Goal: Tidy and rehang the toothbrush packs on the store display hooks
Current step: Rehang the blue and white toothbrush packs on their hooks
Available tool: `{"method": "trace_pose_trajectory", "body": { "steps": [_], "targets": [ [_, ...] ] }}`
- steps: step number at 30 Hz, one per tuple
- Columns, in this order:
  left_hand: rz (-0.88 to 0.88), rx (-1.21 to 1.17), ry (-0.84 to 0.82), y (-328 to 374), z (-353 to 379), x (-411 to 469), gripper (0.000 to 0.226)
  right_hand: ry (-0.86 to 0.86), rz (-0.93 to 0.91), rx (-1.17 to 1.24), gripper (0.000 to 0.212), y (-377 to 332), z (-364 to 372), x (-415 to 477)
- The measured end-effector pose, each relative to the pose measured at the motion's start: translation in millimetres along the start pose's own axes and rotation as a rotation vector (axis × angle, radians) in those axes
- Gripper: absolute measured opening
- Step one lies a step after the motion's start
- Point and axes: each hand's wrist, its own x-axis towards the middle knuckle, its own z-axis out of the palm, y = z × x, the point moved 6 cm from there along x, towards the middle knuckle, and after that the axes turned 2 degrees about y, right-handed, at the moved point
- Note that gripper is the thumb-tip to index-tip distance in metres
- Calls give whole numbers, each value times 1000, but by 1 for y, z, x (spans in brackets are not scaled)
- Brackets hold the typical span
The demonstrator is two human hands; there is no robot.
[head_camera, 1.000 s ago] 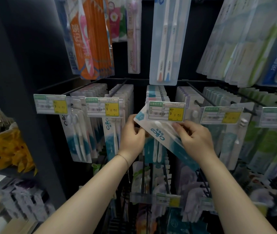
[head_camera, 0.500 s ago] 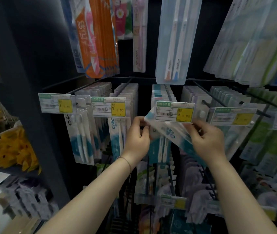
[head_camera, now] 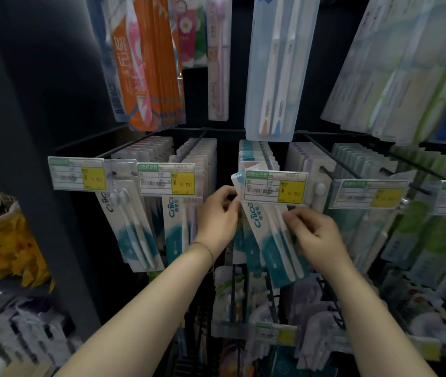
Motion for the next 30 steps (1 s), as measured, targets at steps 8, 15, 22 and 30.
{"method": "trace_pose_trajectory", "body": {
  "steps": [8,15,22,30],
  "targets": [
    [-22,13,76,-1,1,4,18,-6,1,13,23,-1,-2,2],
    [36,60,76,13,1,-3,19,-17,7,3,22,-3,2,1],
    [2,20,100,15,0,-4,17,-14,-5,-19,22,-8,6,-2],
    [14,-35,139,11,-4,-23,14,22,-36,-39,23,-10,5,-8]
  ]
}}
